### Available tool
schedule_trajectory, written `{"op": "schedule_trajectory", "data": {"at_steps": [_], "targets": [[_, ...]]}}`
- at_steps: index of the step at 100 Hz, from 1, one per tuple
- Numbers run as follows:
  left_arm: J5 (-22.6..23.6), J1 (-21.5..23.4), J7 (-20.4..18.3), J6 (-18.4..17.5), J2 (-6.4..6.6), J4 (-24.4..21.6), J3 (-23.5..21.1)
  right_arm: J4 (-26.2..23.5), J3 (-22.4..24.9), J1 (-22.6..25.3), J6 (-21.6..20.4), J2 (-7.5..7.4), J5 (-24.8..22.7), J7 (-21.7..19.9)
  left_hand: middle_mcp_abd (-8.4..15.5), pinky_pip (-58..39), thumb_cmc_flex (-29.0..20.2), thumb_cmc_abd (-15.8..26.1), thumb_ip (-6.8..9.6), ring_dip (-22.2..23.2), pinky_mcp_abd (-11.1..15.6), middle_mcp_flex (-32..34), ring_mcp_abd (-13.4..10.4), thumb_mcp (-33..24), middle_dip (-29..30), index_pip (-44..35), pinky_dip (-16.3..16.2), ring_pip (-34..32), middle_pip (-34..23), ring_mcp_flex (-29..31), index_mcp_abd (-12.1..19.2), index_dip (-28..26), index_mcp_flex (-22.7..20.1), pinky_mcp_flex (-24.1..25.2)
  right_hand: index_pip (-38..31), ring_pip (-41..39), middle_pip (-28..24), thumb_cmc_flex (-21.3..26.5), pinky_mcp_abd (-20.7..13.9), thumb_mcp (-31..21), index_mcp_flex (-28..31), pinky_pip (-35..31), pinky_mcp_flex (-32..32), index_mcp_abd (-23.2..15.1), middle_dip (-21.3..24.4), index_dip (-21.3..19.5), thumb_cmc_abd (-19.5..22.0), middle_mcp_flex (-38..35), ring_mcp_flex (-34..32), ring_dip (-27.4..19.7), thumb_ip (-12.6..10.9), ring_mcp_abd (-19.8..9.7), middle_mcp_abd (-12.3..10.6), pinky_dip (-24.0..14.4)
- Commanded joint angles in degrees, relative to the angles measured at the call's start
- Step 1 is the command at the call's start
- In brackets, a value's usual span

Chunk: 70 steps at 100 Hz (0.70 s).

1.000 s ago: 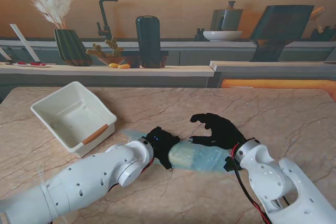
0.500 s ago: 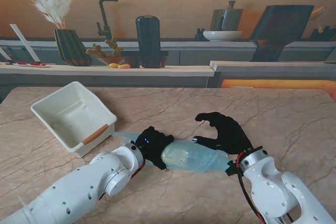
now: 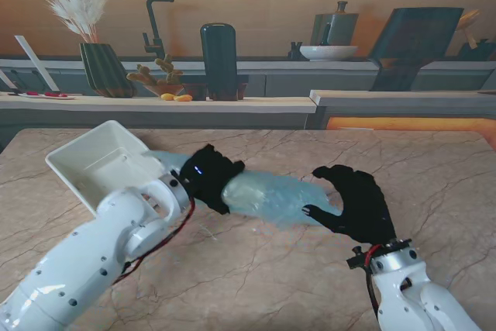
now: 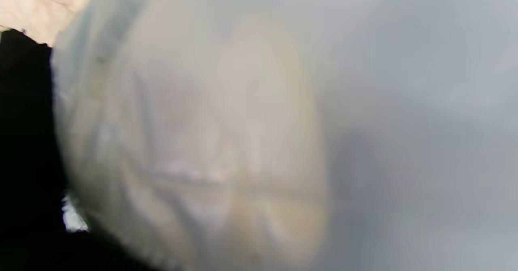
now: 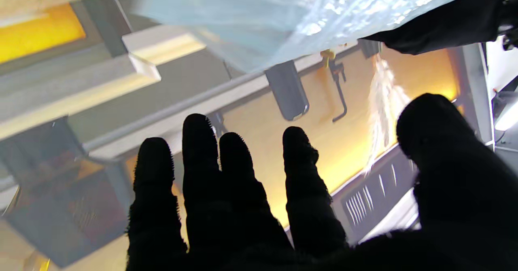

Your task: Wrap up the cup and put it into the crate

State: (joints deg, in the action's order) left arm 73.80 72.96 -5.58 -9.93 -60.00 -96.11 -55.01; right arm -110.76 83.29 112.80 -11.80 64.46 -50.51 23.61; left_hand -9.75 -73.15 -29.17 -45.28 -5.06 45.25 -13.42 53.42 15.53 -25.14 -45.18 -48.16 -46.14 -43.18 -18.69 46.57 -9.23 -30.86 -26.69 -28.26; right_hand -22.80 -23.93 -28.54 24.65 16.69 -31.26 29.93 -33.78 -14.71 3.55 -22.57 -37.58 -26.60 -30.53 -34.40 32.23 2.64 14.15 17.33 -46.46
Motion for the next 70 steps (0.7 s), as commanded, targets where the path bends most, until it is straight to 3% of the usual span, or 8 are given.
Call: {"op": "schedule_trajectory", "data": {"at_steps": [1, 18, 38, 70], "targets": [[0.4, 0.0, -0.1, 0.3, 1.11, -1.5, -2.5, -0.2, 0.4, 1.1, 0.1, 0.67, 0.1, -0.4, 4.7, -2.8, -27.3, 13.7, -0.88, 5.5, 2.6, 6.4, -3.2, -22.4, -2.3, -13.3, -2.7, -6.8, -2.0, 4.1, 14.0, -3.4, -6.2, -1.4, -0.3, -0.4, -0.2, 1.1, 1.0, 0.6, 1.1, 0.9, -0.4, -1.4, 0.1, -0.2, 1.9, -1.0, -1.6, 0.8, -2.2, 0.4, 0.0, -1.8], [4.0, 3.3, -1.5, -0.7, 1.57, -2.9, -11.5, -0.1, 1.0, 1.7, 0.6, 0.92, 0.4, 0.4, 4.9, -1.0, -27.6, 14.5, -1.31, 5.4, 2.6, 5.9, -3.4, -21.5, -2.2, -12.7, -2.6, -5.3, -1.3, 3.4, 14.2, -3.5, -6.0, -0.3, -0.4, -0.8, -0.3, 1.2, 1.0, 0.4, 1.2, 0.9, -0.4, -1.3, -0.1, -0.1, 1.8, -1.1, -1.6, 1.0, -2.2, 0.6, 0.2, -1.9], [6.6, 6.4, 2.8, 2.2, 1.69, -0.4, -19.8, -0.4, 0.1, 0.3, 1.5, 0.53, 2.2, -4.1, 4.9, -0.2, -27.8, 15.1, -1.64, 5.5, 2.2, 5.5, -3.2, -20.8, -2.3, -12.2, -3.3, -4.5, -0.9, 2.4, 14.1, -3.3, -6.1, 0.8, -0.4, -0.9, -0.2, 1.1, 1.0, 0.5, 1.3, 0.9, -0.2, -1.3, -0.1, 0.0, 2.1, -1.1, -1.4, 1.0, -2.2, 0.7, 0.2, -1.9], [8.9, 8.6, 5.4, 9.9, 1.94, 6.2, -26.6, -0.3, -0.5, -0.9, 2.9, 0.20, 2.8, -6.9, 4.9, 1.4, -28.3, 15.9, -1.90, 4.7, 1.9, 4.9, -3.3, -19.8, -2.2, -11.9, -3.1, -3.2, -0.4, 1.3, 14.3, -3.0, -6.0, 2.1, -0.5, -0.8, -0.1, 1.2, 1.0, 0.6, 1.7, 0.8, -0.3, -1.4, -0.1, 0.1, 2.2, -1.5, -1.6, 1.0, -2.2, 0.7, 0.2, -1.9]]}}
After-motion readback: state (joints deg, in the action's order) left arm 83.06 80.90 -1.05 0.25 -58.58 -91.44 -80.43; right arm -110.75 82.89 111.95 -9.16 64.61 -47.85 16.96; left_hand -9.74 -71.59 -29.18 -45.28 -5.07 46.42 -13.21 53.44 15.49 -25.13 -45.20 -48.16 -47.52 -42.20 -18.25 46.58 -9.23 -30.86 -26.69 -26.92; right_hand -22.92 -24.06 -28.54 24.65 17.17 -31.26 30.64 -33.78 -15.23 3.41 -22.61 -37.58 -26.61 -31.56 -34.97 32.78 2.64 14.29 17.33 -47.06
